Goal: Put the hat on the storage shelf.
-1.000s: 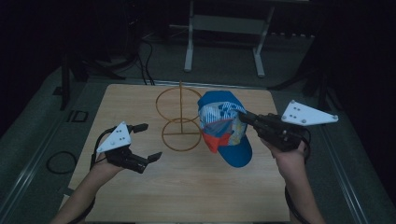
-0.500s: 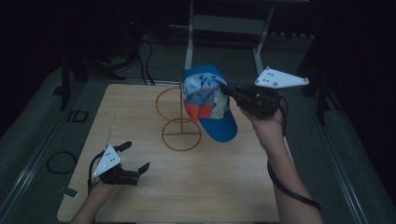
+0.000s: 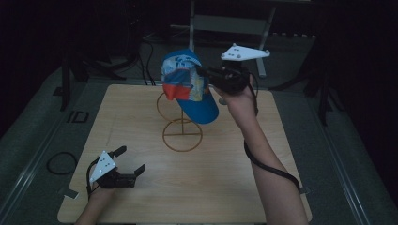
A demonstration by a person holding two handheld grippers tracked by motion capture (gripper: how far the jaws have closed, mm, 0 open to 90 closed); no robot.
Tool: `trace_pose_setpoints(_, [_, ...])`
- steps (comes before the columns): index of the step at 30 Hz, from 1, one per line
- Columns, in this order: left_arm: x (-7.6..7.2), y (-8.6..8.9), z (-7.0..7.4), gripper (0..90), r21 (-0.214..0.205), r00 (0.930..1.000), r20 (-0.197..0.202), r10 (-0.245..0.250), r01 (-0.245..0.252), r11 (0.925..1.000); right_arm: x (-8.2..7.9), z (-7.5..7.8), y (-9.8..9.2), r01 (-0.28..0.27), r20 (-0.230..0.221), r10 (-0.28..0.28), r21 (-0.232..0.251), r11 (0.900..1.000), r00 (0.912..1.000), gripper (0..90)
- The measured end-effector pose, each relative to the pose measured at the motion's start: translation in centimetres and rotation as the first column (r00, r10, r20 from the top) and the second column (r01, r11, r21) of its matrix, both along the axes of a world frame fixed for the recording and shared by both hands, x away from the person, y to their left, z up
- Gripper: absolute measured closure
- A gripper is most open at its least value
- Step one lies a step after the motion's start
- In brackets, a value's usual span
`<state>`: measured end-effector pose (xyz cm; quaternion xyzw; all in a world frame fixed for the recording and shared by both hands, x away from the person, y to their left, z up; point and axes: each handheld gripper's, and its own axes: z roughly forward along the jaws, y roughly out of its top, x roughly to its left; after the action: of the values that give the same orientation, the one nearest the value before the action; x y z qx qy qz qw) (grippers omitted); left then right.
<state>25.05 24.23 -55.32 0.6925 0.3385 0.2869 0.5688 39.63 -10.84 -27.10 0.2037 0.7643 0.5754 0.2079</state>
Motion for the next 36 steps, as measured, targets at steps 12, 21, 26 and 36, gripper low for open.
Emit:
trace_pose_setpoints(12, [-0.2,1.1,-0.4,1.8,-0.049,0.9998,-0.018,0.005,-0.006,0.9988,3.0,-3.2,5.6,-0.023,-0.093,0.017,-0.071,0.9972,0.9955,89.2])
trace_pose_setpoints(21, [0.0,0.9,-0.6,1.8,-0.059,0.9994,-0.033,-0.01,0.008,0.9982,3.3,-5.6,5.0,-0.046,-0.153,0.03,-0.102,0.9938,0.9878,89.0])
trace_pose_setpoints(26, [0.0,0.7,-0.6,1.8,-0.053,0.9992,-0.036,-0.016,0.015,0.9985,2.7,-6.5,4.5,-0.055,-0.158,0.039,-0.1,0.9935,0.9867,89.0])
trace_pose_setpoints(36, [0.0,0.7,-0.7,1.8,-0.06,0.999,-0.039,-0.021,0.018,0.998,1.2,-8.1,3.4,-0.06,-0.148,0.044,-0.109,0.9922,0.988,88.7])
